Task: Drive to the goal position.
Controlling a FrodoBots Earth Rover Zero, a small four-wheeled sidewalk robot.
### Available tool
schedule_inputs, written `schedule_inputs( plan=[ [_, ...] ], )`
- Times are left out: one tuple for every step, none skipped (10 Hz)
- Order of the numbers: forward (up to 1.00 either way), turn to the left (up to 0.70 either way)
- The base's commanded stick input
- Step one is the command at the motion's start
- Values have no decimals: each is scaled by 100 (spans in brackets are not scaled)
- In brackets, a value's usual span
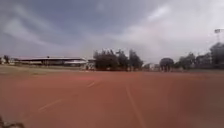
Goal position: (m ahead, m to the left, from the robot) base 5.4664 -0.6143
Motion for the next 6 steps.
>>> schedule_inputs(
  plan=[
    [70,-35],
    [70,-35],
    [70,-35],
    [70,-31],
    [70,-7],
    [70,0]
  ],
)
